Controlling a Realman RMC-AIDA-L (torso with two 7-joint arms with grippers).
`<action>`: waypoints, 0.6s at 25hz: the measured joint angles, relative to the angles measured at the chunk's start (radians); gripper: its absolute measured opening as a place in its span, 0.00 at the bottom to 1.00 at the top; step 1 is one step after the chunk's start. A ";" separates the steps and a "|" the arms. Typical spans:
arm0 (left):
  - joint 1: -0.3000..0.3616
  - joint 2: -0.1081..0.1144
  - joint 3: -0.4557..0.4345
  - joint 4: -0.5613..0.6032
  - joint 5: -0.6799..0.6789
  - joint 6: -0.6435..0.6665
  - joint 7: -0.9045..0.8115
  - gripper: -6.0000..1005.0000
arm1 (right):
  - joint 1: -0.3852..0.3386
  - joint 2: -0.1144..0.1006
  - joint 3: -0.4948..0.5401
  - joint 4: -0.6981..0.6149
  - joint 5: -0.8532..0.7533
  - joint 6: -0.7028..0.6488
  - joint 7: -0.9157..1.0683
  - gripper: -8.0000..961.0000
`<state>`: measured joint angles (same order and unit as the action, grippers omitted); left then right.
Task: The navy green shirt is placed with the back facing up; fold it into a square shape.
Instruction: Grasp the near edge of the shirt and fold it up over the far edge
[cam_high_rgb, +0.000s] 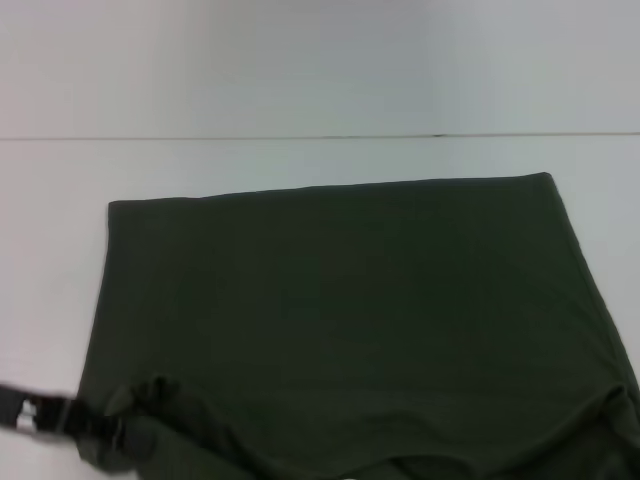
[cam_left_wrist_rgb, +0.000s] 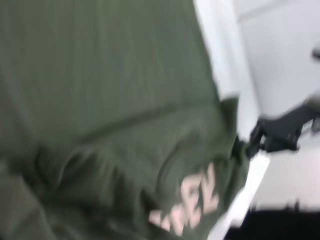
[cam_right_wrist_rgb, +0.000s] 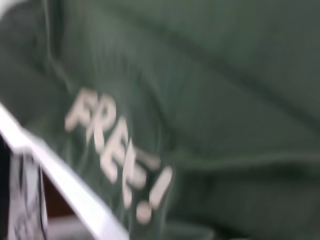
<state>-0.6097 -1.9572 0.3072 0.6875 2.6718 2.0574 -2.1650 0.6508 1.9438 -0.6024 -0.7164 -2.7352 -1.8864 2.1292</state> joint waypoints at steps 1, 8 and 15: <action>-0.007 0.007 -0.031 -0.002 -0.010 -0.002 -0.025 0.05 | 0.001 -0.010 0.045 0.003 0.001 -0.001 0.005 0.11; -0.043 0.038 -0.165 -0.009 -0.091 -0.118 -0.147 0.05 | -0.010 -0.103 0.266 0.069 0.125 0.090 0.075 0.12; -0.038 0.027 -0.172 -0.077 -0.238 -0.410 -0.171 0.05 | 0.004 -0.098 0.266 0.158 0.294 0.366 0.106 0.13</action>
<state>-0.6475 -1.9300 0.1355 0.6101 2.4340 1.6478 -2.3363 0.6544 1.8459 -0.3368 -0.5581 -2.4413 -1.5203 2.2350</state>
